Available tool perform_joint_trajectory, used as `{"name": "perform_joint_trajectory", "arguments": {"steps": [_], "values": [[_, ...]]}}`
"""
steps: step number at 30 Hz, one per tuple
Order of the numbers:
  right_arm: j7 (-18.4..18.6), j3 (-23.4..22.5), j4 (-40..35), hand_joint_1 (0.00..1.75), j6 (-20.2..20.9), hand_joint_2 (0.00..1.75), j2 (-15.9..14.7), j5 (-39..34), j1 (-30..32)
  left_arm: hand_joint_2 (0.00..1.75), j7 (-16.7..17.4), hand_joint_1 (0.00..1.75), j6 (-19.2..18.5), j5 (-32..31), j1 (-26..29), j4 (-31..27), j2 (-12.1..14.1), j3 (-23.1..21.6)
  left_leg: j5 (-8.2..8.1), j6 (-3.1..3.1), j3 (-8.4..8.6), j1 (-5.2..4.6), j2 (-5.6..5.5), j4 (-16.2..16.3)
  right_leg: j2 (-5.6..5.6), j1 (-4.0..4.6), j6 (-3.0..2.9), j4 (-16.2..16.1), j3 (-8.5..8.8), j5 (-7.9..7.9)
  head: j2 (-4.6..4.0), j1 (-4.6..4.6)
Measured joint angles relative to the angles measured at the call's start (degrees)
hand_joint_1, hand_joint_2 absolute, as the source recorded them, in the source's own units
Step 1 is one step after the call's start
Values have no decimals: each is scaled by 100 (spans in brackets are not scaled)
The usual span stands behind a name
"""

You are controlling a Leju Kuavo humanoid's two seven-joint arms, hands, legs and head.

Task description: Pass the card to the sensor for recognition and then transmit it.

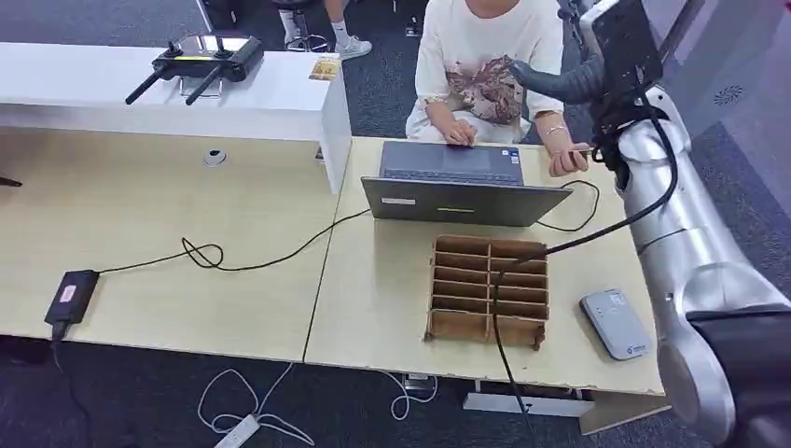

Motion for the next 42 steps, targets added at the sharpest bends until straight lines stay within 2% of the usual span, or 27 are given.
{"name": "perform_joint_trajectory", "arguments": {"steps": [7,11,17,22,27,32,36,42], "values": [[127,-551,-1046,0,269,175,-59,-683,775,175,166,0,2,4,-31,0,-59,0,-1,1,2,-14,1,0,1,-14,1,-4,-1,0,0,-2],[24,-871,-1431,0,658,175,-258,-1223,1132,175,234,0,35,28,-37,0,-81,0,-1,2,-1,-17,-10,0,-5,-17,2,-6,-1,0,0,0],[-271,-1154,-1681,0,861,175,-629,-1487,1500,175,359,0,83,96,-43,0,-125,0,-3,5,1,-20,-6,1,-3,-19,3,-7,-2,1,0,0],[-140,-1268,-2386,0,739,175,-1109,-2159,2173,175,332,0,79,94,-45,-2,-142,0,-2,5,-1,-20,-33,1,-25,-19,13,-9,2,-6,0,-2],[-247,-1393,-3103,0,765,175,-1686,-2646,3129,175,317,0,79,103,-41,-2,-142,0,-10,14,-7,-20,-34,1,-25,-20,18,-11,1,-10,0,0],[-302,-1574,-3762,0,715,175,-2072,-3048,4041,175,317,0,77,166,-31,-2,-140,0,-13,18,-10,-21,-32,1,-24,-20,20,-12,0,-12,0,-2],[-408,-1738,-4372,0,435,175,-2203,-3056,4856,175,317,0,83,223,-25,-2,-140,0,-13,18,-10,-20,-35,-1,-28,-20,26,-11,0,-17,0,-2],[-610,-1839,-5145,0,103,175,-2088,-2550,5873,175,317,0,98,306,-11,-2,-140,0,-13,18,-10,-19,-35,-2,-27,-20,32,-9,-1,-22,0,-2]]}}
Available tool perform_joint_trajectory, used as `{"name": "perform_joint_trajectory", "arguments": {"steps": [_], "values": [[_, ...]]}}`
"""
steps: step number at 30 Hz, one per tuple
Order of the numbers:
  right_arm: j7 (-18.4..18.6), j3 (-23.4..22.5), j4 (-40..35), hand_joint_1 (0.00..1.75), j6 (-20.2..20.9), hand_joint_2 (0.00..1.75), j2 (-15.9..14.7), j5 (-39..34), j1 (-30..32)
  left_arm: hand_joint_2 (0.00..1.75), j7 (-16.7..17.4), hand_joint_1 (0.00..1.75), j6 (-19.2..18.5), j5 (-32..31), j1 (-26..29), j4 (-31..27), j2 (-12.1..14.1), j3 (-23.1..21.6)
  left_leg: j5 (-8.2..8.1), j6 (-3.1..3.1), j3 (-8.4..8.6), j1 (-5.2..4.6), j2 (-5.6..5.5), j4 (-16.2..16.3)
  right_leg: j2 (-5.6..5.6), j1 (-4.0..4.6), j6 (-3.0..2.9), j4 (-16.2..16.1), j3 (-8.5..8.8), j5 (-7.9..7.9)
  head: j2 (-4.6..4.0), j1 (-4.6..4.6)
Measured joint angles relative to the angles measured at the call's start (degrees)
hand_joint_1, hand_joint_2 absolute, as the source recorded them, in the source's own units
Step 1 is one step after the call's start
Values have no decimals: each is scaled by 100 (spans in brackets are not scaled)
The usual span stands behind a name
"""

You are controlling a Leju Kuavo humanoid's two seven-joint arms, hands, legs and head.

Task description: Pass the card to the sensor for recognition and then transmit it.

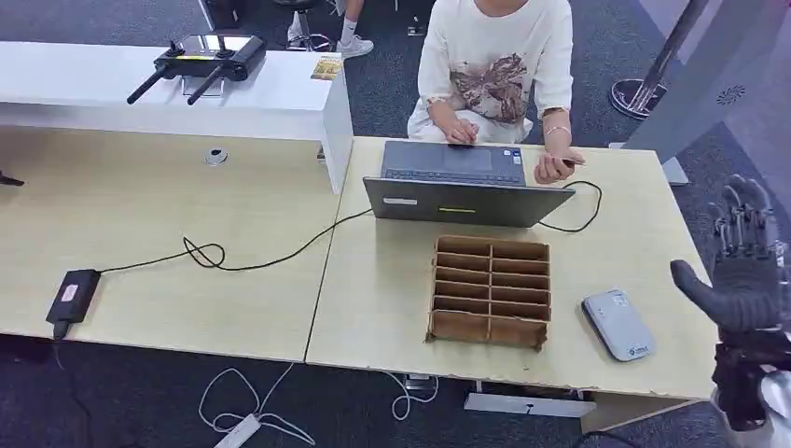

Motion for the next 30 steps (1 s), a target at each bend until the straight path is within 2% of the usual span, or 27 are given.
{"name": "perform_joint_trajectory", "arguments": {"steps": [3,6,8,10,14,17,20,24,27,30], "values": [[-110,-4,-281,0,-303,175,123,491,354,175,0,0,7,22,5,0,-2,0,0,0,0,0,-1,0,0,0,1,0,0,0,0,0],[-232,-2,-572,0,-784,175,243,1191,687,175,0,0,18,31,8,0,-2,0,0,0,0,0,-2,0,-1,-1,1,0,1,-1,0,0],[-300,2,-825,0,-1385,175,394,2002,970,175,0,0,44,31,16,0,-2,0,0,0,0,-1,-3,0,-1,-1,3,-1,2,-3,0,2],[-343,42,-1035,0,-1734,175,567,2437,1220,175,0,0,61,31,19,0,-2,0,-1,0,0,-1,-2,-1,0,-2,3,0,2,-3,0,0],[-367,158,-1321,0,-2128,175,998,2674,1595,175,-2,0,77,31,24,0,-2,0,-1,-1,0,0,-1,-3,0,-2,1,0,1,-6,0,2],[-324,330,-1360,0,-2230,175,1418,2709,1733,175,0,0,77,31,24,0,-2,0,-1,-1,2,0,4,-5,3,-2,0,2,0,-7,0,0],[-131,505,-1327,0,-2272,175,1686,2968,1730,175,0,0,77,26,24,0,-2,-2,0,-1,4,0,4,-5,3,-2,0,4,1,-7,0,0],[162,619,-1224,0,-2558,175,1917,3694,1647,175,4,0,77,24,24,0,-4,-7,1,0,4,-1,2,-5,3,-4,0,5,3,-5,0,2],[689,649,-1102,0,-3313,175,2024,5277,1491,175,39,0,74,24,17,0,-4,-7,1,0,5,-5,3,-4,4,-10,0,5,4,-4,0,0],[1103,717,-965,0,-3591,175,2096,6488,1342,175,39,0,74,24,17,0,-7,-7,1,0,6,-6,3,-4,4,-10,1,5,3,-4,0,0]]}}
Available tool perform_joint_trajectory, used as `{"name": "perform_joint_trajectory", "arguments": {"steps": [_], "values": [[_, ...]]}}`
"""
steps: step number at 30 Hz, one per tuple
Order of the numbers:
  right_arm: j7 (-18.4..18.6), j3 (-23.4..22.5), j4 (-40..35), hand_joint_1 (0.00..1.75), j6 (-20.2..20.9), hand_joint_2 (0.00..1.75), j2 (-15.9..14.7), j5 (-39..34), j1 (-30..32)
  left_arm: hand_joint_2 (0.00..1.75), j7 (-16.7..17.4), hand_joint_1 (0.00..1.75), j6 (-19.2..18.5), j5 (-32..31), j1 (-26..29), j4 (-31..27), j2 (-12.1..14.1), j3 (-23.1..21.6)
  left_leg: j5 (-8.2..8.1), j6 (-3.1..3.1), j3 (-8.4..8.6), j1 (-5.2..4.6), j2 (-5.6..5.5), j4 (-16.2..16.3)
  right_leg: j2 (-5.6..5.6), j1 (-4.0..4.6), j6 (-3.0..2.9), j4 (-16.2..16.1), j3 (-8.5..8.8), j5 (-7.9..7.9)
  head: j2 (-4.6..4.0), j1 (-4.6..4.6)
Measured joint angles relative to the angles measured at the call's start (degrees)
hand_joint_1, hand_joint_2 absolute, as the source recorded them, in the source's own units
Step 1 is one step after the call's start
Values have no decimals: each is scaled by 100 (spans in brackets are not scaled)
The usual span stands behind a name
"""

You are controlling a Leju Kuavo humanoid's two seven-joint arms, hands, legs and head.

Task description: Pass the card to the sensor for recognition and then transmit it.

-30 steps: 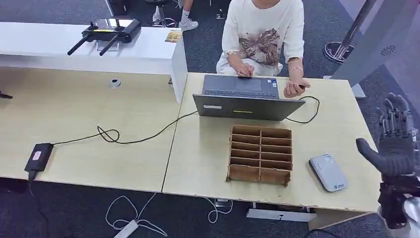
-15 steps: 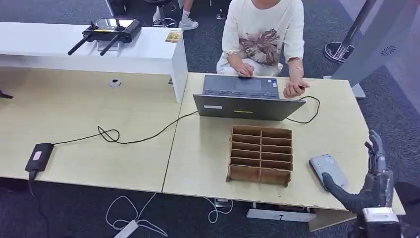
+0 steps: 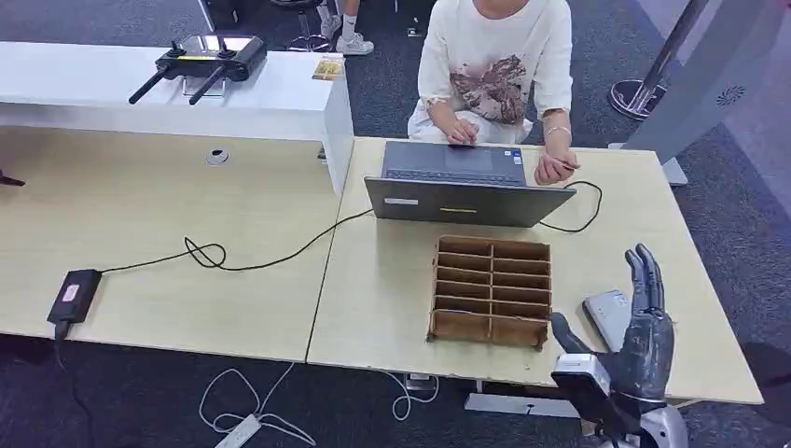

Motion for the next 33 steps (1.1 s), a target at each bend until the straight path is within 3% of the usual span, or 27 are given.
{"name": "perform_joint_trajectory", "arguments": {"steps": [2,9,14,19,25,33], "values": [[179,39,85,0,-129,175,74,519,-52,175,-2,0,-2,2,0,0,0,-2,0,0,-1,0,-2,0,-1,0,0,0,0,0,0,2],[602,85,210,0,-241,175,302,1274,-142,175,13,0,-15,4,-4,0,-2,-7,0,0,0,0,-2,0,-1,0,0,1,-2,-1,0,0],[713,83,204,0,669,175,354,668,-143,175,35,0,-15,35,-4,0,-2,-9,0,0,0,0,-1,0,0,0,0,0,-2,-1,0,0],[790,-50,81,0,824,175,356,647,-121,175,221,0,-9,72,-36,0,-61,-9,0,0,3,-5,0,0,0,-5,1,-1,0,0,0,0],[886,-238,-122,0,1413,175,363,845,22,175,229,0,-9,72,-38,-2,-79,-9,0,1,2,-8,-1,0,0,-7,1,-1,-1,-1,0,0],[934,-297,-207,0,1464,175,319,1180,156,175,229,0,-13,72,-38,-7,-79,-9,0,1,4,-8,0,0,0,-6,1,-1,-2,-1,0,0]]}}
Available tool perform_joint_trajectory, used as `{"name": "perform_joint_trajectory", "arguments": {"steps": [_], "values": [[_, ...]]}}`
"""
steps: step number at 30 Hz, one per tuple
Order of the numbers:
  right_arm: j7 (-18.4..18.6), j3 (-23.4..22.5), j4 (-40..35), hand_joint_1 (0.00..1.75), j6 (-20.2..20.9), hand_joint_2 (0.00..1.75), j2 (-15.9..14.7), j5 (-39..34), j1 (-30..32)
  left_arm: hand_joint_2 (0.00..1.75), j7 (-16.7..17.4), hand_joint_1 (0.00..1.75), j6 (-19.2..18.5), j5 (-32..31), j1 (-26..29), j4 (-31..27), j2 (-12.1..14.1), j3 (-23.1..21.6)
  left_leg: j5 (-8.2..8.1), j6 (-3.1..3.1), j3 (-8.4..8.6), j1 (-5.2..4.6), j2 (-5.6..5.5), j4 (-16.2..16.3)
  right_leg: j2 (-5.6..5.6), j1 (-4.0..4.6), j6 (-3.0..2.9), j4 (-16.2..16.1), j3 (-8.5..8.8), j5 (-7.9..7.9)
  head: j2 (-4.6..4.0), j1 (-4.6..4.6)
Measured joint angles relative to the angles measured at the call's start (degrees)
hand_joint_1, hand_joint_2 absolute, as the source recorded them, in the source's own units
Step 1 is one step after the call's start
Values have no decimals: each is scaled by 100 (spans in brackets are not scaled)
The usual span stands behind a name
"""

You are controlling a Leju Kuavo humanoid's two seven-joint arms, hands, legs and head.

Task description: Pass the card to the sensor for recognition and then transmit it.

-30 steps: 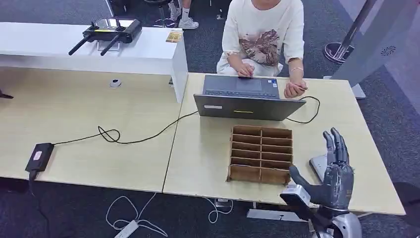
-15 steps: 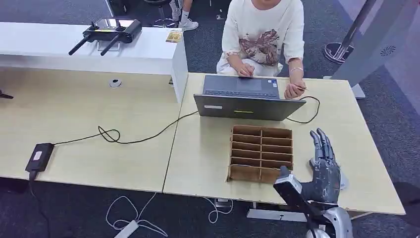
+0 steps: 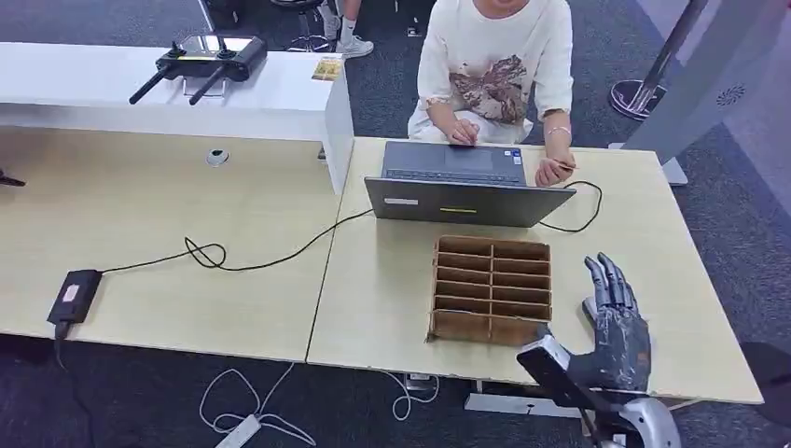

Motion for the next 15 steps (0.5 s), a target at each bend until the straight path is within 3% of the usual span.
{"name": "perform_joint_trajectory", "arguments": {"steps": [9,15], "values": [[192,83,-44,0,-15,175,-230,566,178,175,28,0,-4,0,0,-9,-7,-2,0,0,-1,-1,0,0,0,-1,0,-1,1,0,0,0],[402,343,50,0,-179,175,-345,1080,216,175,326,0,2,4,-69,-9,-74,-7,0,0,5,-4,2,0,2,-3,0,1,4,0,0,0]]}}
